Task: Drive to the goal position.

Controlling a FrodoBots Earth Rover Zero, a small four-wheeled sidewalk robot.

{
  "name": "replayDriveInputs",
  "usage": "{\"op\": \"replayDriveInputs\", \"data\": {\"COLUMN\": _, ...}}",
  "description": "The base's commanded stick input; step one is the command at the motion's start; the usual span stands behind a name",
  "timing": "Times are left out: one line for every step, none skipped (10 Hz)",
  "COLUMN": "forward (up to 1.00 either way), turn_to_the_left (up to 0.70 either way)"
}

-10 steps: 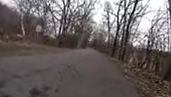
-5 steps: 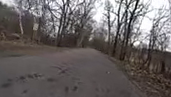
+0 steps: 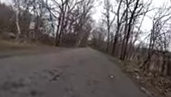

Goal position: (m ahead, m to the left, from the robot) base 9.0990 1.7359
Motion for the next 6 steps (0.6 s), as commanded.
{"op": "replayDriveInputs", "data": {"forward": 1.0, "turn_to_the_left": 0.0}}
{"op": "replayDriveInputs", "data": {"forward": 1.0, "turn_to_the_left": 0.0}}
{"op": "replayDriveInputs", "data": {"forward": 1.0, "turn_to_the_left": 0.0}}
{"op": "replayDriveInputs", "data": {"forward": 1.0, "turn_to_the_left": 0.0}}
{"op": "replayDriveInputs", "data": {"forward": 1.0, "turn_to_the_left": 0.0}}
{"op": "replayDriveInputs", "data": {"forward": 1.0, "turn_to_the_left": 0.0}}
